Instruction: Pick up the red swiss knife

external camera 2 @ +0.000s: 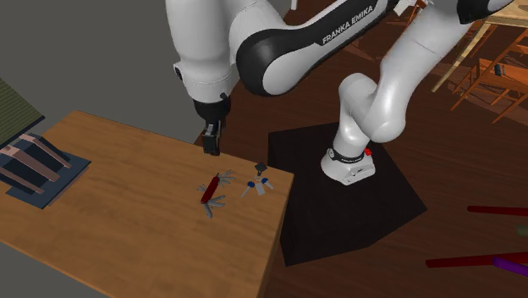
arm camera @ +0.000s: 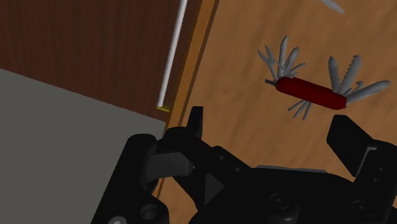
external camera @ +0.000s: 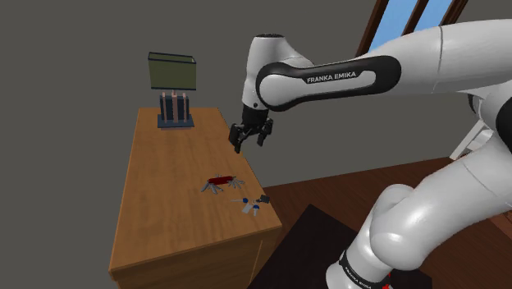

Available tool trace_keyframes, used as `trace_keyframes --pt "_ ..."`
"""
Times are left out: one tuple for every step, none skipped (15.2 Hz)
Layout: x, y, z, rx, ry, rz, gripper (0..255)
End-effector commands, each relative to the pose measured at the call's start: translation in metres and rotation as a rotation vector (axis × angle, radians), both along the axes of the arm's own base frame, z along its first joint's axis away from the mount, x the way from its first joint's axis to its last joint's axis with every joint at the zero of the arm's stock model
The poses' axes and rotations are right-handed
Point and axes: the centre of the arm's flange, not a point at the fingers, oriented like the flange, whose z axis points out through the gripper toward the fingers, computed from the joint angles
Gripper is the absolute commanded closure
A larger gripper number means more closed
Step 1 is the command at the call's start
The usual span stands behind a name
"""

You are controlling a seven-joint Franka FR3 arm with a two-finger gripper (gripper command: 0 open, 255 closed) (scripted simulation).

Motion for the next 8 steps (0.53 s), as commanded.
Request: trace_keyframes --pt "0.02 0.009 -0.018 0.007 0.017 -0.026 0" --pt "0.029 0.014 -0.028 0.01 0.026 -0.038 0" --pt "0.038 0.018 -0.037 0.013 0.034 -0.05 0" --pt "0.047 0.022 -0.047 0.016 0.043 -0.062 0" --pt "0.056 0.026 -0.057 0.019 0.051 -0.074 0" --pt "0.065 0.03 -0.066 0.022 0.06 -0.086 0" --pt "0.074 0.034 -0.076 0.025 0.069 -0.099 0" --pt "0.083 0.038 -0.086 0.028 0.077 -0.111 0"
